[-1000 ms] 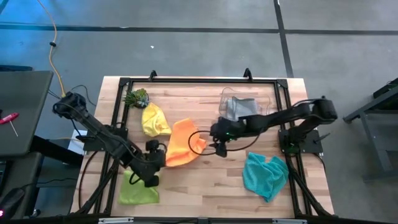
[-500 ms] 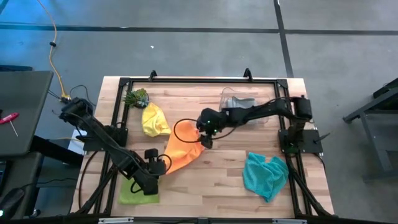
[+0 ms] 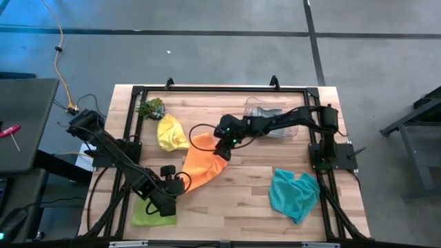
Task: Fold microfiber towels
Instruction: Fold the orange microfiber towel
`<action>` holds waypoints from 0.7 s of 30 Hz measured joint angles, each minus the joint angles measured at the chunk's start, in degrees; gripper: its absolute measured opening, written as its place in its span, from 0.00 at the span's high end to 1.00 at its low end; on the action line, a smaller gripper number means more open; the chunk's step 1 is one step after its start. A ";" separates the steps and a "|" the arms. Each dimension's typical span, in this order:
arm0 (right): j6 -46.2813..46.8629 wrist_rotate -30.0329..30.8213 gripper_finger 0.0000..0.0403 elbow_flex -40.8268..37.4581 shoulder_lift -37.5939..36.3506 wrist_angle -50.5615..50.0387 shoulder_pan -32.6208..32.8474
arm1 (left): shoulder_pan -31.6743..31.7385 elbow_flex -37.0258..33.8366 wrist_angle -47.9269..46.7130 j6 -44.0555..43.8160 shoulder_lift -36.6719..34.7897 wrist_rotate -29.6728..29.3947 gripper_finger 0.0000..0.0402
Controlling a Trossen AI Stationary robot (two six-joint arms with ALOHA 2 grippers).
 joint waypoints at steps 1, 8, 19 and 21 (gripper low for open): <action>0.18 0.21 0.67 -0.05 0.02 0.01 0.24 | 0.12 0.00 0.01 -0.02 0.00 -0.01 1.00; 7.57 -1.51 0.89 0.35 1.40 4.93 1.02 | 1.95 0.00 0.05 0.11 0.00 0.43 1.00; 6.24 -10.03 0.99 3.75 -7.61 8.22 -2.79 | 2.58 0.37 -2.63 1.77 -0.72 2.69 1.00; 3.20 -10.01 1.00 4.49 -11.33 3.79 -4.06 | 2.73 1.80 -5.80 2.25 -1.84 0.56 1.00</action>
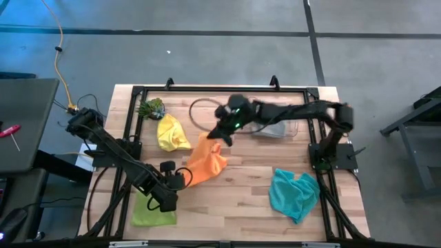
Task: Fold microfiber towels
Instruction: Fold the orange microfiber towel
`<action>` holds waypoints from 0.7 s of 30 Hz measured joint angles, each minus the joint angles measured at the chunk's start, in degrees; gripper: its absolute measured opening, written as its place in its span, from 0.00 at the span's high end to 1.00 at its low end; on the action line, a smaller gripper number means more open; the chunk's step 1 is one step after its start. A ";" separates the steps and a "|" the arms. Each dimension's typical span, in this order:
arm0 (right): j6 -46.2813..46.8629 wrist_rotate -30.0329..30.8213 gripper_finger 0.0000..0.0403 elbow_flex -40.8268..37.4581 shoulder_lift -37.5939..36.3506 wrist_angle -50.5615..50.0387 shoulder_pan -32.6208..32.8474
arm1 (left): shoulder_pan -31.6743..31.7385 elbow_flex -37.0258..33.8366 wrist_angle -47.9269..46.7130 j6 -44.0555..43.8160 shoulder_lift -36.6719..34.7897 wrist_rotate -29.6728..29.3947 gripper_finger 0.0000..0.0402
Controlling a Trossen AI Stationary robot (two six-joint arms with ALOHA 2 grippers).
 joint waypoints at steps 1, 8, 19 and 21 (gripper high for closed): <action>-1.41 -0.14 1.00 0.11 -2.00 -2.41 -0.58 | 0.17 0.81 -2.28 0.54 -0.72 -1.90 1.00; -10.63 0.99 1.00 -0.14 -15.51 -22.12 -2.59 | 5.77 7.79 -19.66 12.88 -7.37 -19.78 1.00; -7.85 9.17 1.00 -0.10 -30.16 -30.32 -4.57 | 29.83 13.73 -21.40 52.51 -14.79 -30.66 1.00; -7.16 10.24 1.00 -0.10 -30.67 -34.69 -2.96 | 31.51 14.75 -20.65 55.76 -15.28 -30.41 1.00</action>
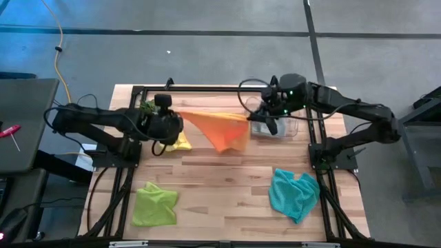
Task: Fold microfiber towels
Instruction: Fold the orange microfiber towel
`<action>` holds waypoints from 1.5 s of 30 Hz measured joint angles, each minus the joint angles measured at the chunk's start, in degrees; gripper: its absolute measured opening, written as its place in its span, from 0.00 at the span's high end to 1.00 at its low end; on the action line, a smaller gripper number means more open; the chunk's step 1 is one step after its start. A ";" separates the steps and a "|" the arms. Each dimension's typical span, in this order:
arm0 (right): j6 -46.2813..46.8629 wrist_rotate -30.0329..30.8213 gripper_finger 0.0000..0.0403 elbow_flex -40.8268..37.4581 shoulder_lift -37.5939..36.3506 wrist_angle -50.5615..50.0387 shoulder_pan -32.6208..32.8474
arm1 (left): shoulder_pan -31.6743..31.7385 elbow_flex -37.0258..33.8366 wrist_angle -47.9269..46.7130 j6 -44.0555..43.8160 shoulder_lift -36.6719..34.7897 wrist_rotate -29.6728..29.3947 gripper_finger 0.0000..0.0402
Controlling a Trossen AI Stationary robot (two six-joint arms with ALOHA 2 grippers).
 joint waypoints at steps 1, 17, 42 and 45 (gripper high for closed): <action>0.56 1.07 1.00 0.00 -0.05 -2.07 1.24 | 0.15 0.23 0.21 1.12 -0.23 0.53 1.00; 4.21 7.61 1.00 -0.02 5.08 -13.07 15.15 | -14.15 0.64 -1.57 -6.45 -0.16 9.59 1.00; -11.14 11.78 1.00 15.62 3.41 -17.90 -0.30 | 7.86 16.05 -0.51 25.20 -1.06 -2.01 1.00; -8.00 11.59 1.00 8.82 3.50 -17.04 2.63 | 5.83 14.23 -1.45 21.02 -1.02 0.93 1.00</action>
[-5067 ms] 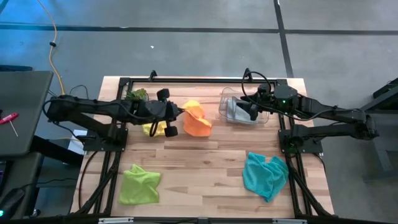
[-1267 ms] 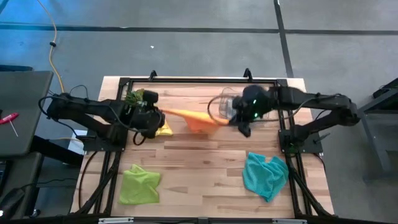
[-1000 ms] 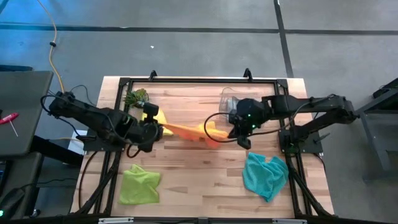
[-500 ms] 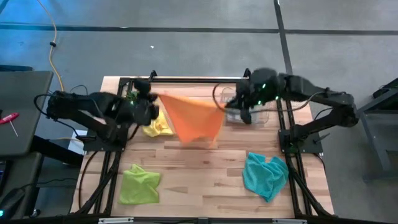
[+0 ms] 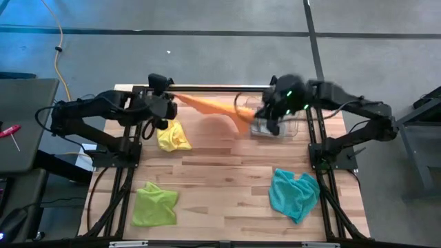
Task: Fold microfiber towels
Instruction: Fold the orange microfiber towel
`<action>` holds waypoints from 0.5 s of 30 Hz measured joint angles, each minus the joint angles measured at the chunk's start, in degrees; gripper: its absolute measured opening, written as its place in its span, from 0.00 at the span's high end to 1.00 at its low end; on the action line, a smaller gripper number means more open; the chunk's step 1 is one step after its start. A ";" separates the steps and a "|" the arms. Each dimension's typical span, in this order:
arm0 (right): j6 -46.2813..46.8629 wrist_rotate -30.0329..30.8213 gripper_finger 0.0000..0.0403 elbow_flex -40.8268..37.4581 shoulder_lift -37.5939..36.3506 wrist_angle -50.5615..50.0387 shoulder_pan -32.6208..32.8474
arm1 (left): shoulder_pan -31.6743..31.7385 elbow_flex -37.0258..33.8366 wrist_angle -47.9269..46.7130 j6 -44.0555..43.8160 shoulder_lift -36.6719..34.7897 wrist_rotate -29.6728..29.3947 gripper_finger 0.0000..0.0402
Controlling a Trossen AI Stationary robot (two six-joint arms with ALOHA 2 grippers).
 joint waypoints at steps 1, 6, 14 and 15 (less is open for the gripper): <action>1.26 -0.16 1.00 -2.36 0.03 0.78 1.21 | -0.91 -0.72 -0.24 -1.63 0.18 0.82 1.00; 7.63 -0.97 1.00 -13.67 -0.01 7.72 6.94 | -6.18 -6.70 -1.86 -15.64 0.34 9.74 1.00; 15.12 -3.80 1.00 -24.81 -0.05 17.63 12.76 | -17.83 -23.85 6.45 -37.74 0.41 21.48 1.00; 16.30 -4.22 1.00 -26.22 -0.05 18.91 13.30 | -19.32 -26.00 9.00 -40.19 0.40 22.64 1.00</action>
